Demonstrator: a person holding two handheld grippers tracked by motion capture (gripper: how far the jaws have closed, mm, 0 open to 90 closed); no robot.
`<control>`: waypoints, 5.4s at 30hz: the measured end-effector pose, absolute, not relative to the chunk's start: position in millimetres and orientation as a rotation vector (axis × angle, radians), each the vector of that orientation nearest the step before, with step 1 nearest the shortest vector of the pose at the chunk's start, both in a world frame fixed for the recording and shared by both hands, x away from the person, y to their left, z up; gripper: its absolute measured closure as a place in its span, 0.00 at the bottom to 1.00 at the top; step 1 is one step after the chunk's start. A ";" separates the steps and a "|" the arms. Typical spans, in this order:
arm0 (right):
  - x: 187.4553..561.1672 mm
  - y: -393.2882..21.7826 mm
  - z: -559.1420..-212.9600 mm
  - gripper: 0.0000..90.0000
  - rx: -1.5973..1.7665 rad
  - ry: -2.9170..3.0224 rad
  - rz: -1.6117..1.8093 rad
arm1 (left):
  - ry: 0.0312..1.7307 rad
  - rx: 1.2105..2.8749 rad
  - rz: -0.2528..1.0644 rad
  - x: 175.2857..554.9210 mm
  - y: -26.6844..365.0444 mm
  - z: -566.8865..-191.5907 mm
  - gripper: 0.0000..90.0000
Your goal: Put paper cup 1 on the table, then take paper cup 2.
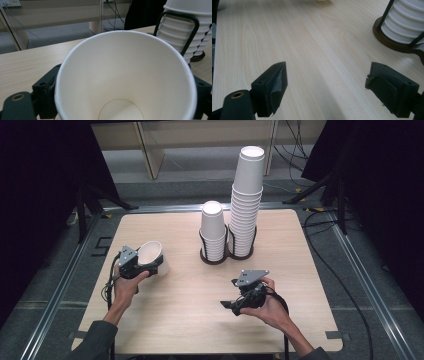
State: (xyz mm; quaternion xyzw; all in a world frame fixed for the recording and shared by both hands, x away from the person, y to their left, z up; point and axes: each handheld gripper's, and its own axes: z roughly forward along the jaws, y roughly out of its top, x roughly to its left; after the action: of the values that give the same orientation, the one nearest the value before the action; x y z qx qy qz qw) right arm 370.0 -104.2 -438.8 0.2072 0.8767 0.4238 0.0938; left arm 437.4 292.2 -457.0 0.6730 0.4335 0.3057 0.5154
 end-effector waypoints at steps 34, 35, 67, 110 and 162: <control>367.0 -103.8 -439.2 0.19 0.606 2.621 1.282 | 1.057 1.681 0.807 475.6 283.0 -475.5 0.11; 367.4 -104.4 -438.7 0.19 0.601 2.623 1.278 | 1.064 1.693 0.799 475.2 282.9 -476.9 0.11; 364.0 -114.7 -438.0 0.19 0.607 2.606 1.280 | 1.054 1.735 0.731 458.9 299.2 -492.7 0.15; 369.3 -133.3 -426.2 0.19 0.734 2.463 1.333 | 1.024 1.670 0.667 354.6 285.5 -447.0 0.16; 481.1 -185.8 -268.4 0.17 0.989 1.960 1.518 | 0.954 1.757 0.549 301.3 256.3 -464.1 0.16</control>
State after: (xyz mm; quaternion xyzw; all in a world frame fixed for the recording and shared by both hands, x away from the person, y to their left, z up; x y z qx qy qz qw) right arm 481.1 -185.8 -268.4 0.3601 0.7140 0.5530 0.2339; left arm 301.3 256.3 -464.1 0.7294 0.3959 0.2279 0.5092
